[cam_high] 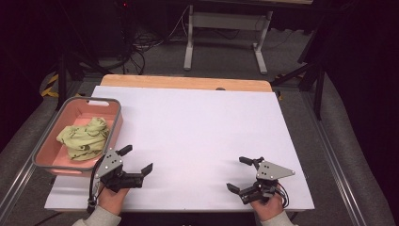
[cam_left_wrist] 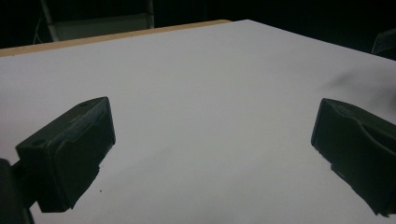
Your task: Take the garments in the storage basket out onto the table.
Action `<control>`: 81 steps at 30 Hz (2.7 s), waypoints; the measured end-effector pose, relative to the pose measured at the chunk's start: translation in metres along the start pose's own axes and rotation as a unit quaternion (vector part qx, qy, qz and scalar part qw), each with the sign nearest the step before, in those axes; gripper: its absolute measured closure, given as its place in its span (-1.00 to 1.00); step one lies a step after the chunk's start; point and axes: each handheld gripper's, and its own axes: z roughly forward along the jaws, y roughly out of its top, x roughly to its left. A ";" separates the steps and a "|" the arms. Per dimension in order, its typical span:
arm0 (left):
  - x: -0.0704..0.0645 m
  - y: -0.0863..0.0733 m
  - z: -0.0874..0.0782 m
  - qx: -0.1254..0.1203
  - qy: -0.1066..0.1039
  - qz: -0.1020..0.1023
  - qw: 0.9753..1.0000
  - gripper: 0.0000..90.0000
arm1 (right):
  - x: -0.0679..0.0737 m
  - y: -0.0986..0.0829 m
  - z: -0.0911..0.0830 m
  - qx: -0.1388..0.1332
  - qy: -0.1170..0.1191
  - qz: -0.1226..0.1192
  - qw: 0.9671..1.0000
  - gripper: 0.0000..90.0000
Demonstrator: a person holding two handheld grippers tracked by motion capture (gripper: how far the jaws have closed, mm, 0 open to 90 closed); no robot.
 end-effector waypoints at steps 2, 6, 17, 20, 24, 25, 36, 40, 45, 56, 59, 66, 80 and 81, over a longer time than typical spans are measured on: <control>-0.002 0.000 0.001 0.001 -0.001 0.005 1.000 -0.99 | 0.001 0.000 0.000 0.000 0.001 -0.001 1.000 -1.00; -0.006 0.001 0.003 0.007 -0.006 0.017 1.000 -0.98 | 0.001 0.000 -0.002 -0.003 0.000 -0.002 1.000 -1.00; -0.012 0.005 0.005 0.019 -0.025 0.018 0.999 -0.99 | 0.002 0.000 -0.002 -0.003 0.007 -0.001 1.000 -1.00; -0.012 0.008 0.004 0.026 -0.027 0.029 0.999 -0.99 | 0.001 0.000 -0.002 -0.002 0.008 0.002 1.000 -1.00; -0.012 0.019 0.005 0.065 -0.046 0.070 0.994 -0.97 | 0.001 -0.001 -0.002 -0.001 0.011 0.007 1.000 -1.00; -0.011 0.021 0.003 0.064 -0.050 0.070 0.994 -0.97 | 0.000 -0.001 -0.002 -0.001 0.016 0.013 1.000 -1.00; -0.002 0.044 -0.005 0.117 -0.091 0.034 0.988 -0.97 | 0.000 -0.002 0.000 0.004 0.022 0.017 1.000 -1.00; -0.002 0.052 -0.010 0.133 -0.091 0.050 0.986 -0.97 | 0.000 -0.002 -0.001 0.002 0.025 0.021 0.999 -1.00; 0.001 0.060 -0.012 0.151 -0.091 0.045 0.983 -1.00 | -0.001 -0.003 0.000 0.005 0.026 0.023 0.999 -1.00; 0.008 0.076 -0.021 0.161 -0.072 0.074 0.982 -1.00 | -0.001 -0.003 0.000 0.007 0.028 0.026 0.999 -1.00; 0.010 0.080 -0.022 0.163 -0.067 0.083 0.981 -0.98 | -0.001 -0.003 0.000 0.007 0.027 0.026 0.999 -1.00; 0.018 0.087 -0.026 0.169 -0.068 0.081 0.980 -0.98 | -0.001 -0.002 0.000 0.005 0.027 0.026 0.999 -1.00; 0.035 0.103 -0.035 0.172 -0.073 0.079 0.979 -0.99 | -0.001 -0.002 0.000 0.004 0.027 0.025 0.999 -1.00; 0.035 0.103 -0.035 0.172 -0.073 0.079 0.979 -0.99 | -0.001 -0.002 0.000 0.004 0.027 0.025 0.999 -1.00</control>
